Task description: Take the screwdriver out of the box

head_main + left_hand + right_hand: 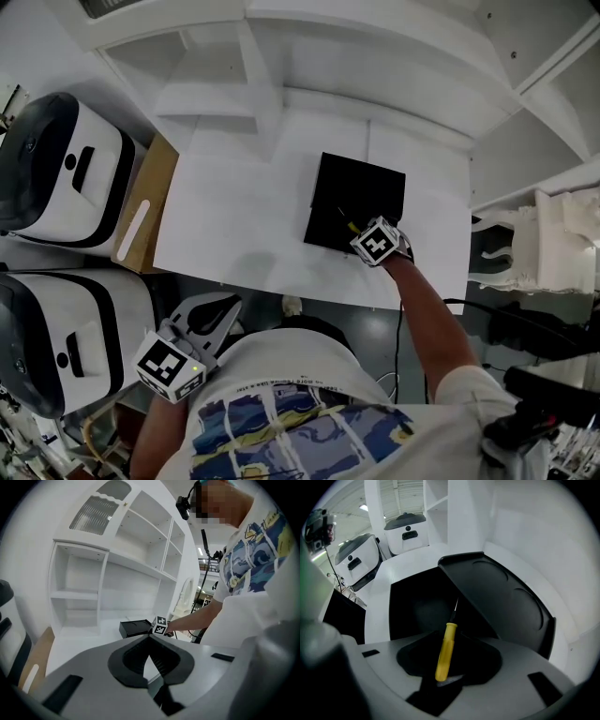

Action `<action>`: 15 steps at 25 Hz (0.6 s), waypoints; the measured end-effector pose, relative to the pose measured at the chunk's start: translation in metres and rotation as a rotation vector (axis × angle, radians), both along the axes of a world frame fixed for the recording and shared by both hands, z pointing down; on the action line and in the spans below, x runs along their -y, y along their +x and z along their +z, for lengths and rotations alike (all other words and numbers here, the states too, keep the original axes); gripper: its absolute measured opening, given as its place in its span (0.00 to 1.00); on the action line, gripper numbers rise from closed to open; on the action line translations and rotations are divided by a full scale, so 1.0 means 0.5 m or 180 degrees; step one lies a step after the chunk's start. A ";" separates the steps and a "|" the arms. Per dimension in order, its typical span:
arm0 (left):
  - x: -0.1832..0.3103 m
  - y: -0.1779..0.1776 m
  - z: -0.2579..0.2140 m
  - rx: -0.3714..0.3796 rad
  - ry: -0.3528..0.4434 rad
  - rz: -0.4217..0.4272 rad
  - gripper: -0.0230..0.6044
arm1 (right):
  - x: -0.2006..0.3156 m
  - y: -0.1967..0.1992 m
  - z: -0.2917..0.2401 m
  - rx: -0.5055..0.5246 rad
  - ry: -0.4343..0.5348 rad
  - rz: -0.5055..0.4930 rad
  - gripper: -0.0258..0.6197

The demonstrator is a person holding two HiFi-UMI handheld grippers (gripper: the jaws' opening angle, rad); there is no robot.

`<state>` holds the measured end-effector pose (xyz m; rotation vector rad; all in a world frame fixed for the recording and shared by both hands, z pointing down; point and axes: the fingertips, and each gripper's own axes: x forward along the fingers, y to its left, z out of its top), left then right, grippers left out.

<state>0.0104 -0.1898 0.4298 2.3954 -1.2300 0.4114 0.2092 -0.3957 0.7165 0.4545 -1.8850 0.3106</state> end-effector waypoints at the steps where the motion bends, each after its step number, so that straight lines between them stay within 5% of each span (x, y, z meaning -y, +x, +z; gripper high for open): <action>1: -0.001 -0.001 0.001 0.0004 -0.0014 -0.0017 0.06 | 0.006 0.001 0.010 0.0001 0.0011 0.0001 0.29; 15: 0.003 -0.018 0.001 0.0008 -0.0033 -0.0063 0.06 | 0.011 -0.013 0.006 -0.0005 -0.0012 -0.0001 0.19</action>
